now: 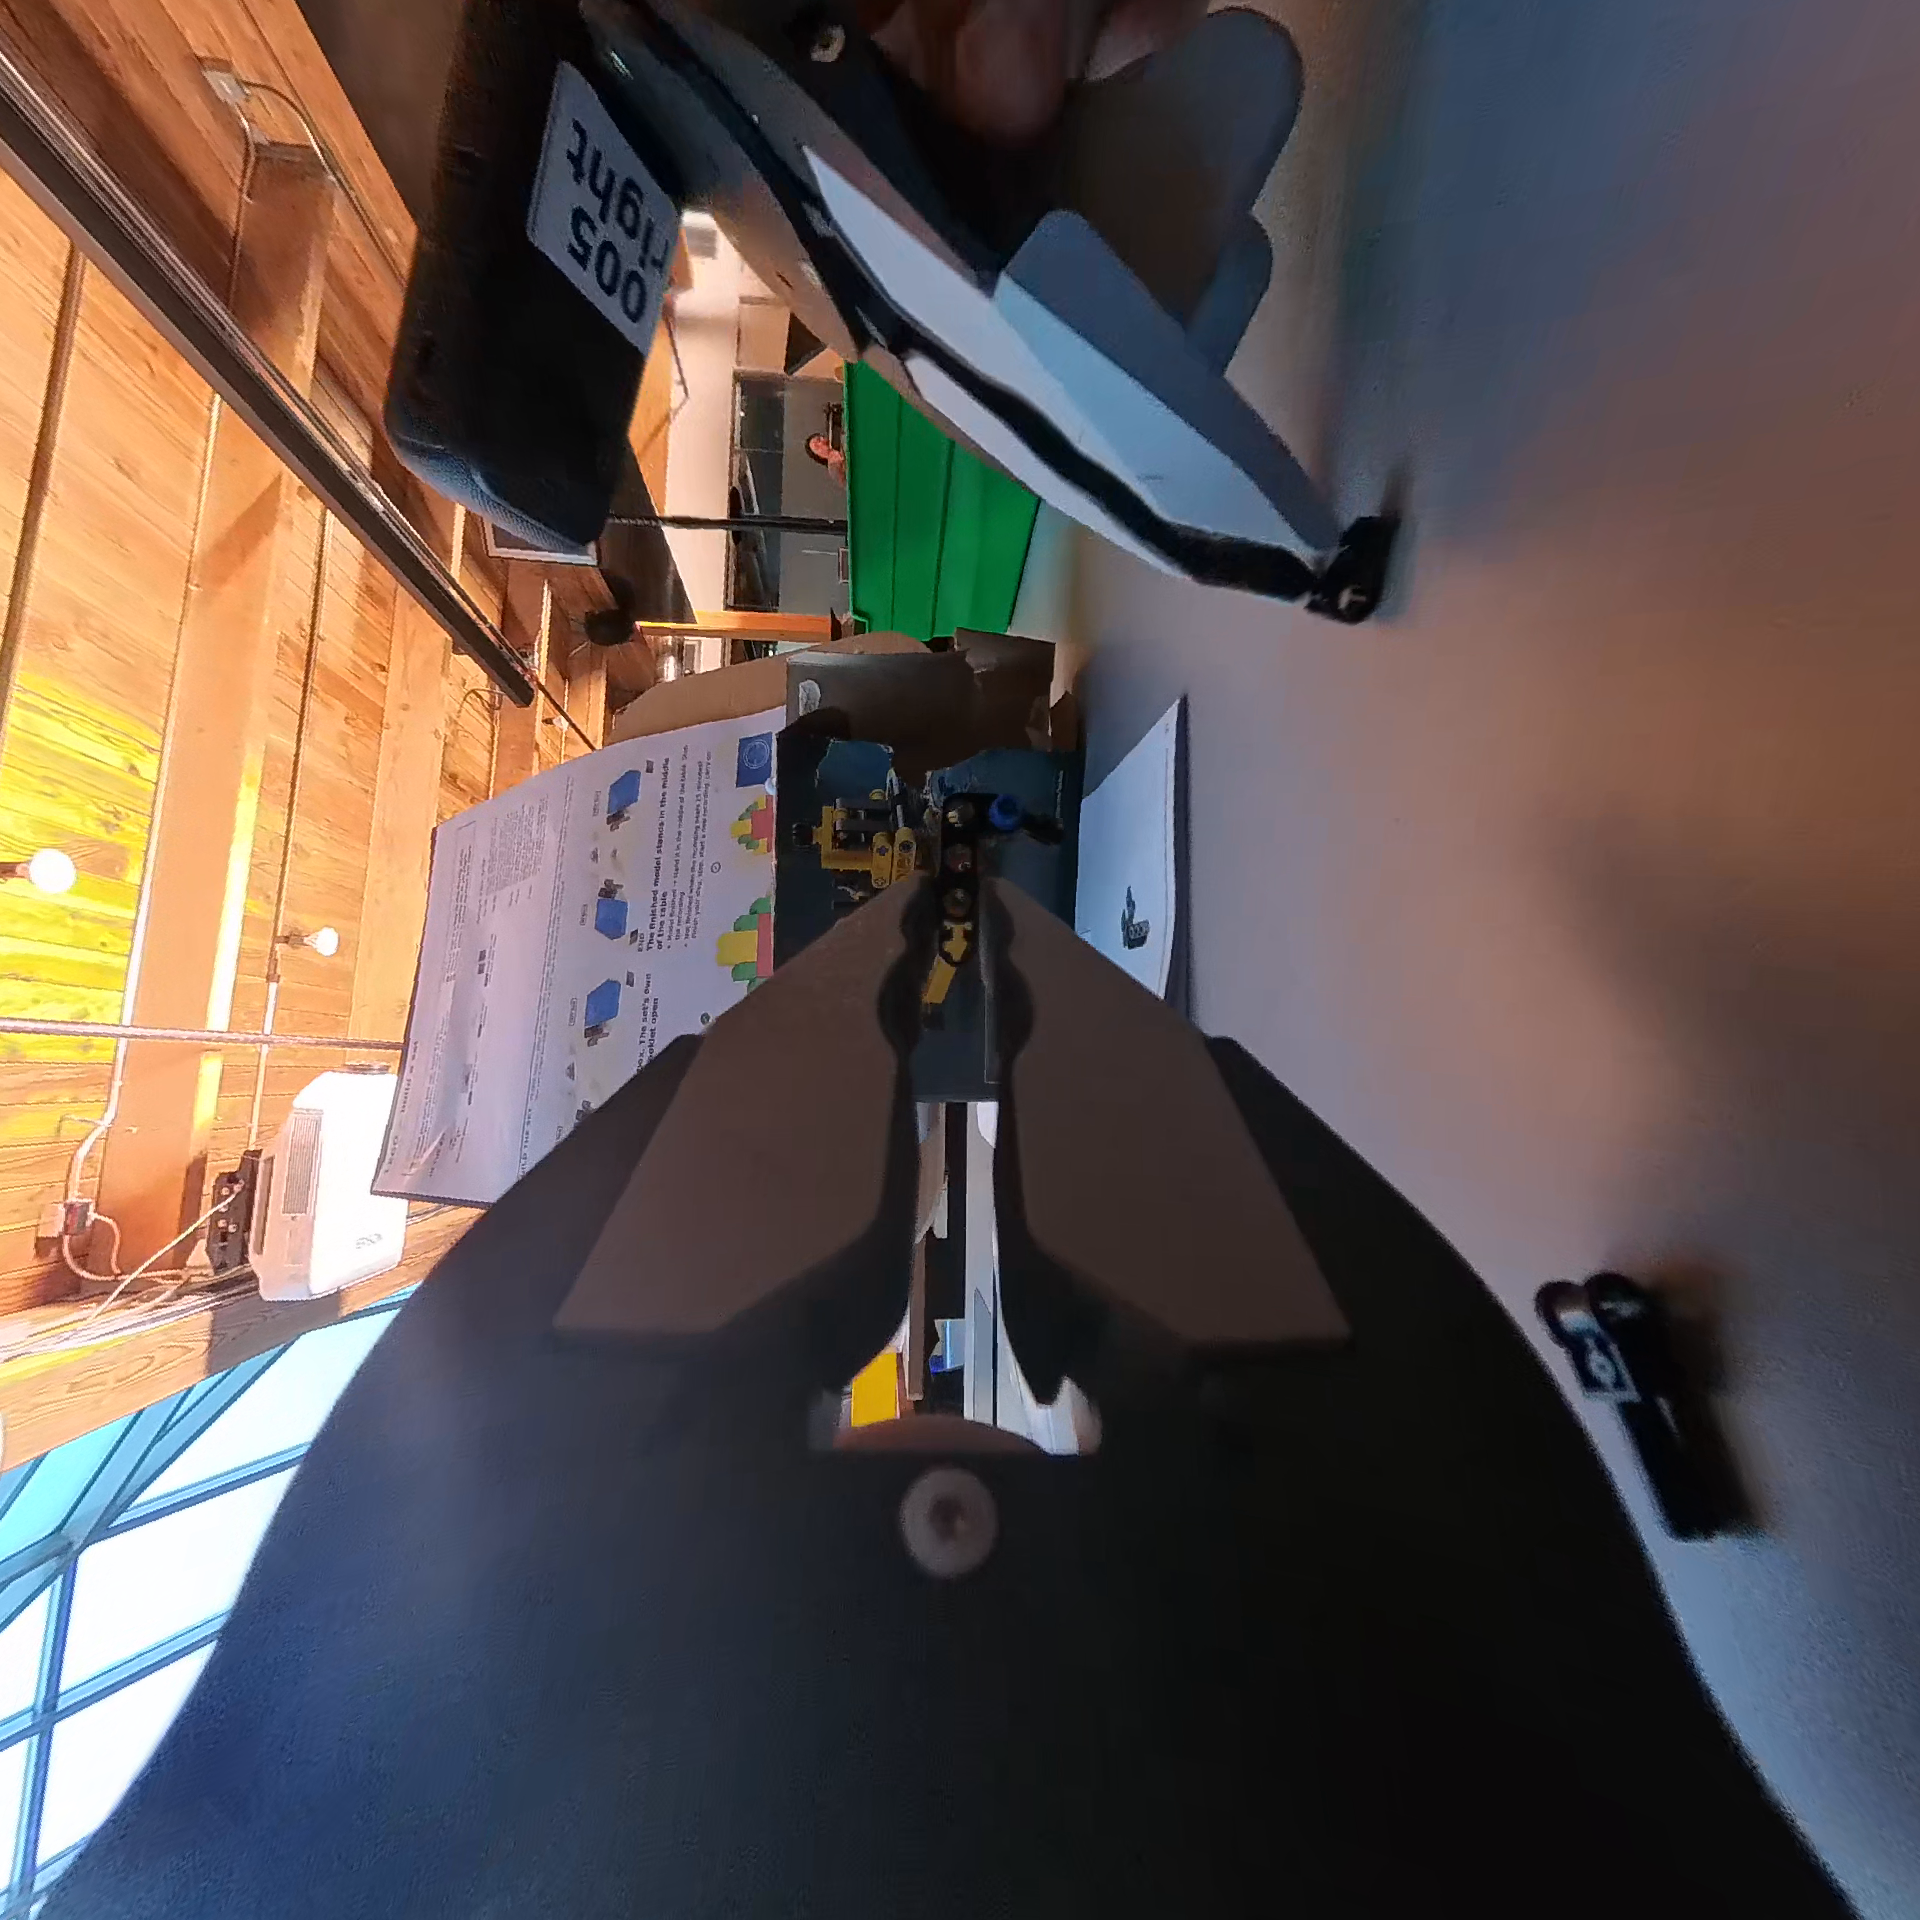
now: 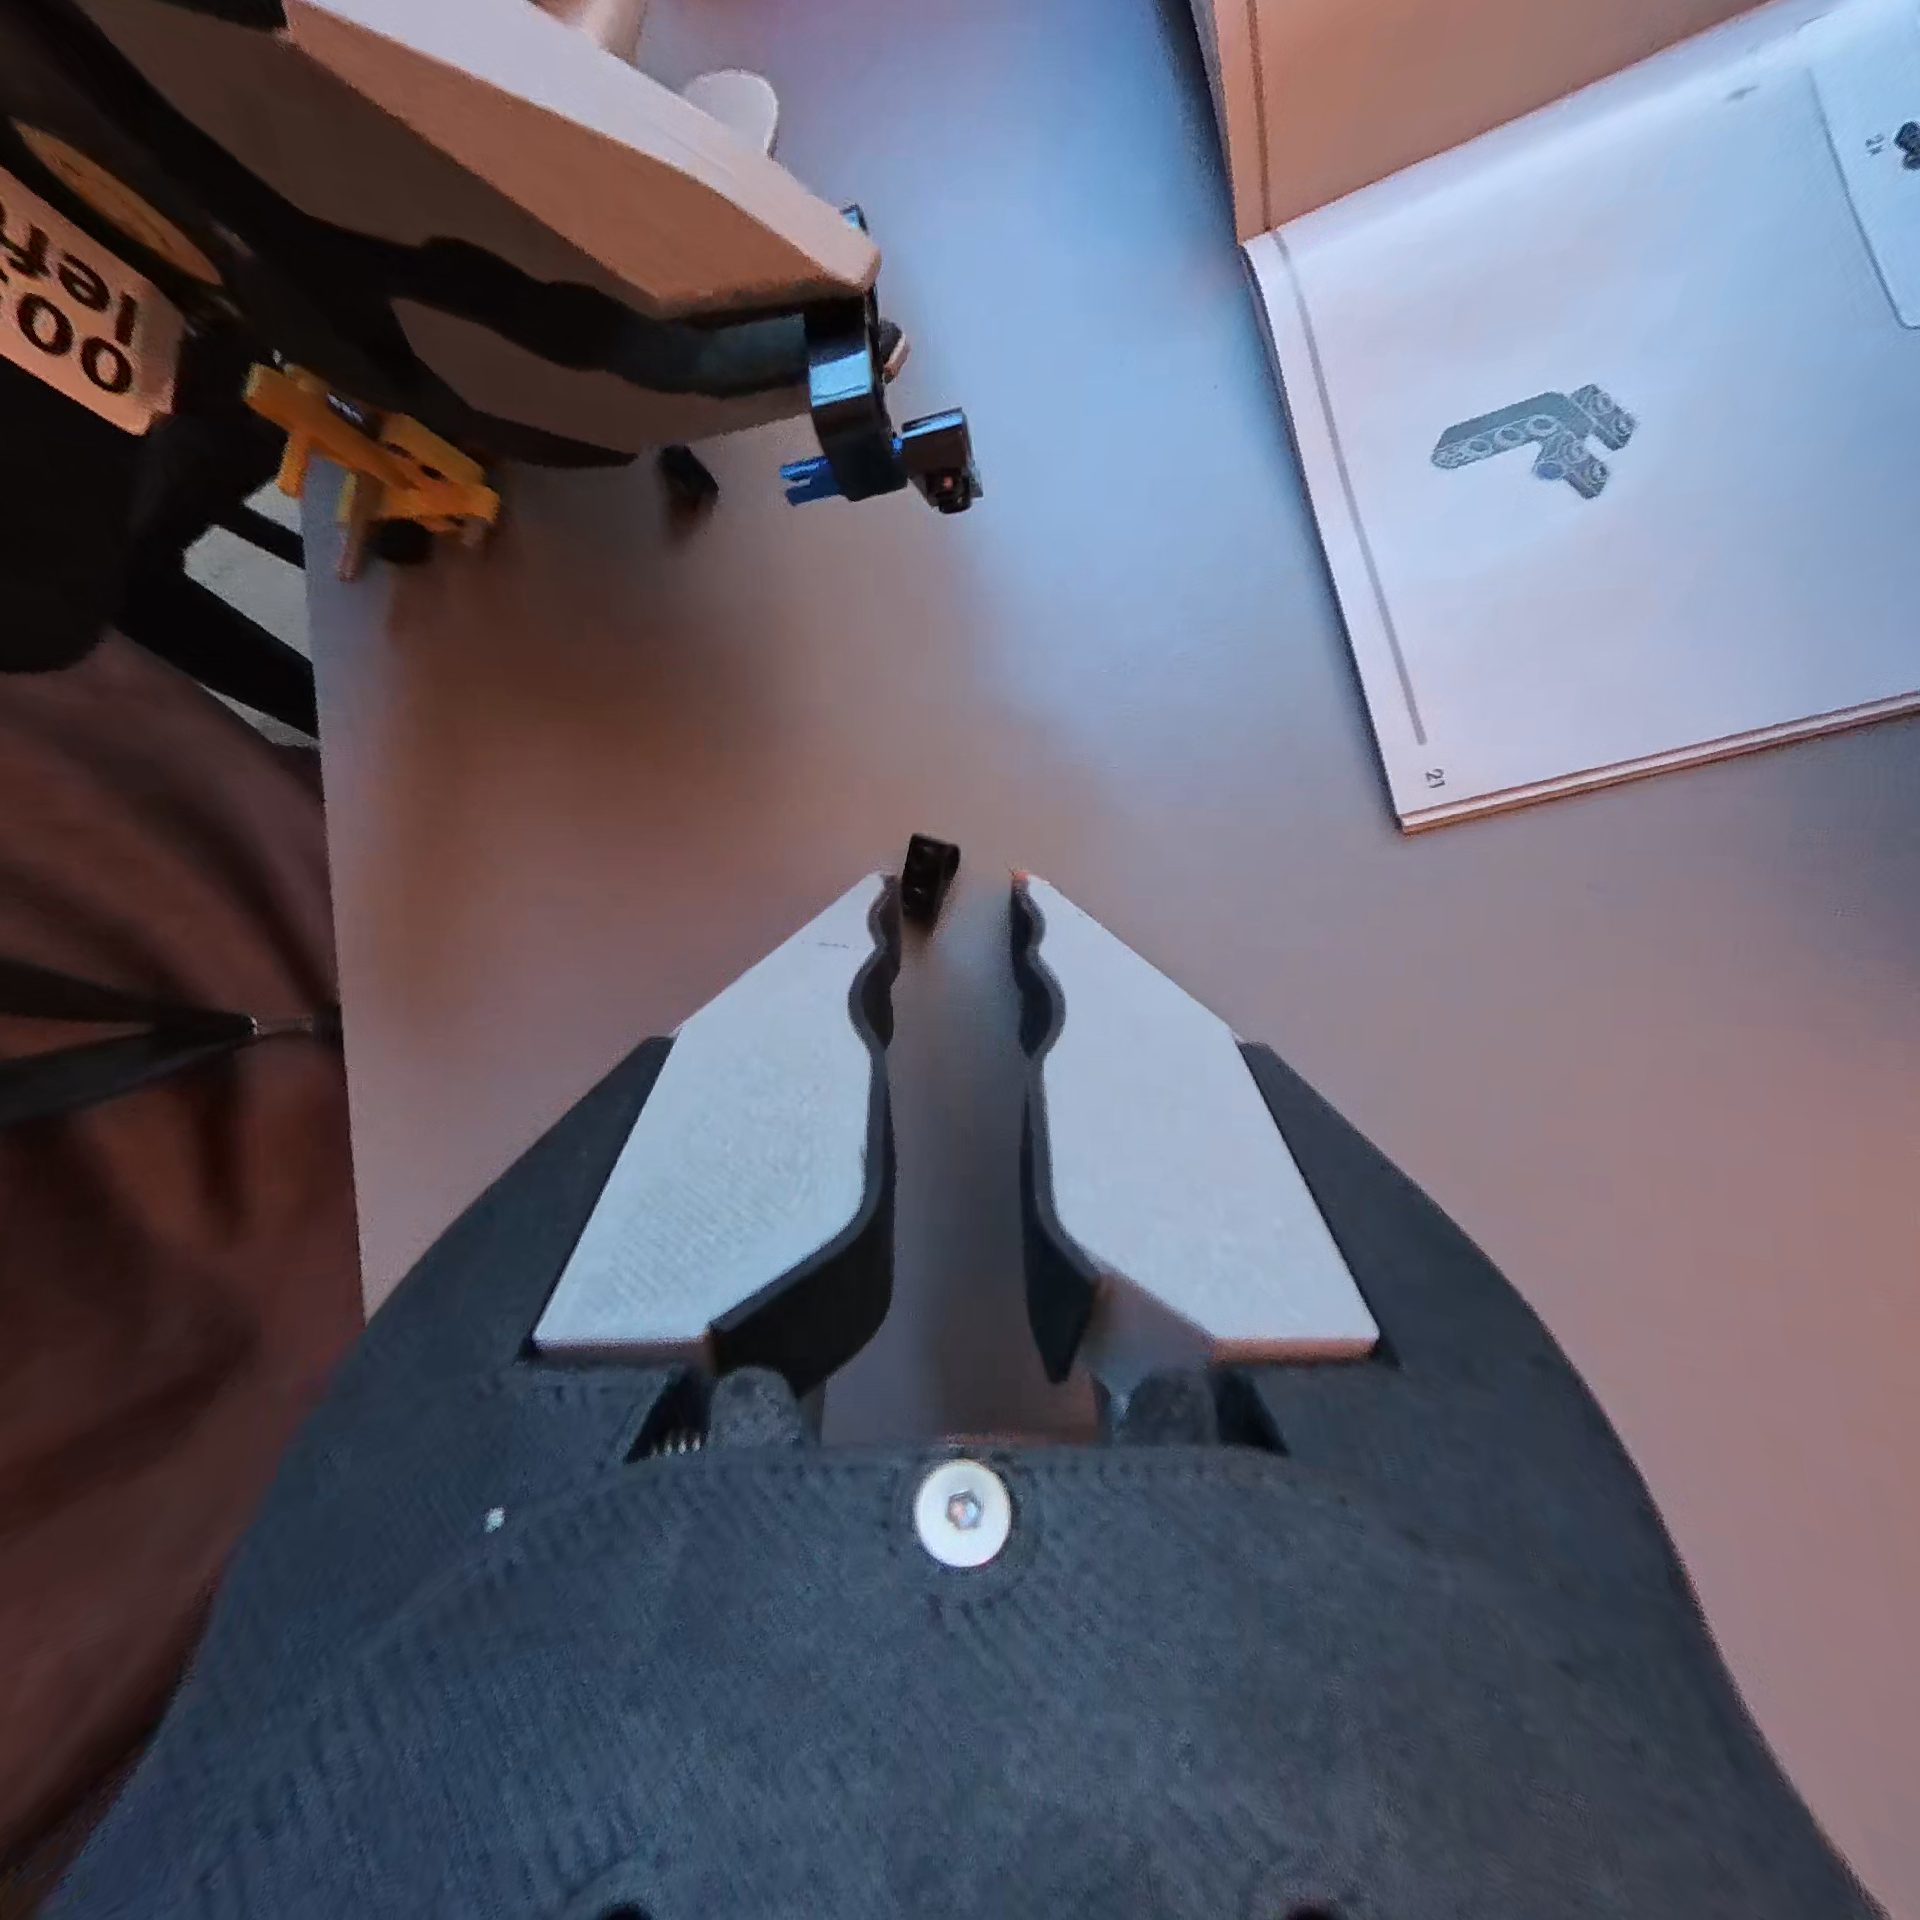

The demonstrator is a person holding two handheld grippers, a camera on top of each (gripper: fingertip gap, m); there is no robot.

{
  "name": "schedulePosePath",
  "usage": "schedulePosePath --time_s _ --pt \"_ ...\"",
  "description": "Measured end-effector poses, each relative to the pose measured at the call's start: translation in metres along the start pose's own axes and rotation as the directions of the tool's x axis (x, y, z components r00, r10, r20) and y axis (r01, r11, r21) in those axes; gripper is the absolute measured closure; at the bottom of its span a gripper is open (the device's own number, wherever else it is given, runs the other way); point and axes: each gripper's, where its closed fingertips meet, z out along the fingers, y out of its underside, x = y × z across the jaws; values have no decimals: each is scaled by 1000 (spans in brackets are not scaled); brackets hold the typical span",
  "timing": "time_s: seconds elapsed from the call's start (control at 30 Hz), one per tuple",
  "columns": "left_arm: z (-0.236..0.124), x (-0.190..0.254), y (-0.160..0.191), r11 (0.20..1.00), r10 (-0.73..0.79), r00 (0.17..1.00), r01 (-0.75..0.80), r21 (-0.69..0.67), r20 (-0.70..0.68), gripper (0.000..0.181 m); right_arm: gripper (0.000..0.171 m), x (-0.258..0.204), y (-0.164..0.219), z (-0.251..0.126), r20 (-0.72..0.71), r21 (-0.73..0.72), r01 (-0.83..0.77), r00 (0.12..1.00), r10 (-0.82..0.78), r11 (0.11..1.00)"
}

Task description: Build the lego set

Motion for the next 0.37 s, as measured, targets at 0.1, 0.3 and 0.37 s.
schedulePosePath --time_s 0.1,0.3,0.37 --pt "0 0 0 1000 -4 1000 4 0 0 178 145 1 -1 -4 -49 -12 95 994 -96 995" --pt "-1 -2 3 1000 -13 1000 13 -4 4 177 159 -14 -3 -4 -259 -12 352 903 -343 936" --pt "-1 -3 2 1000 -23 1000 23 0 4 178 165 -18 -2 -1 -333 -24 407 858 -391 913"
